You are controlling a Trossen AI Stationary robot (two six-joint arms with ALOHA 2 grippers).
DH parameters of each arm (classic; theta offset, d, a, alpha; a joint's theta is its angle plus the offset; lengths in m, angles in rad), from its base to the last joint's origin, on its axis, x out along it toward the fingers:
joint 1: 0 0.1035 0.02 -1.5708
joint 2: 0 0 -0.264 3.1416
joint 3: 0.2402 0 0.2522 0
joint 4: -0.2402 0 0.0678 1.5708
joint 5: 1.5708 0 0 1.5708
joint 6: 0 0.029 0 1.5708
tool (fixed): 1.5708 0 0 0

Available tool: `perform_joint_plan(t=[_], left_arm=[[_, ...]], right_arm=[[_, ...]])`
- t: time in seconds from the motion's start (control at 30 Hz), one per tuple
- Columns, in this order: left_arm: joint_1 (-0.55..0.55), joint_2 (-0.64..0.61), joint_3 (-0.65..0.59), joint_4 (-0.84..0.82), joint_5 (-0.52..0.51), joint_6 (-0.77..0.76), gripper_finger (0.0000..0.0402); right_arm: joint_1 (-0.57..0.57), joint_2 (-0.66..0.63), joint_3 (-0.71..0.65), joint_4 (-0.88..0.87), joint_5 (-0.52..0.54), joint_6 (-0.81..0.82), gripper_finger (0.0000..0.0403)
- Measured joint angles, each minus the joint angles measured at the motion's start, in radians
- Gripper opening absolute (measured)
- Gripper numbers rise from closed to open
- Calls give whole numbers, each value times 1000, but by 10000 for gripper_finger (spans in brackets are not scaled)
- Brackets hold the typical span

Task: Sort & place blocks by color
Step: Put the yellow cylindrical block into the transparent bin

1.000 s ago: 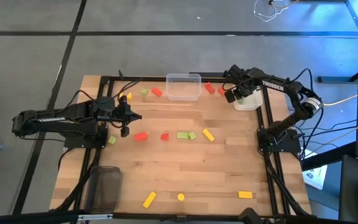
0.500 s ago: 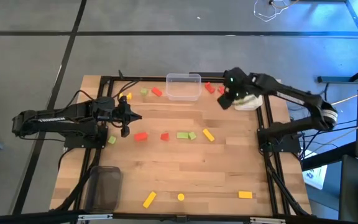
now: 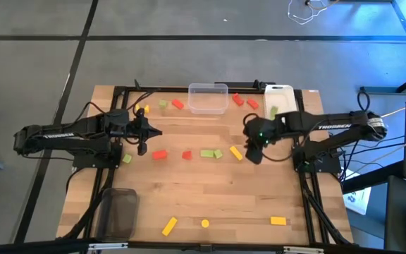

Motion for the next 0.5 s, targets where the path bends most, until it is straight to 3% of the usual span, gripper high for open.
perform_joint_plan(t=[0.23, 0.5], left_arm=[[-13, 30, 73, -59, -18, 3, 0], [-84, 241, 345, -396, -105, -9, 0]], right_arm=[[92, 6, 0, 34, -46, 1, 107], [117, 31, 0, 58, -95, -11, 107]])
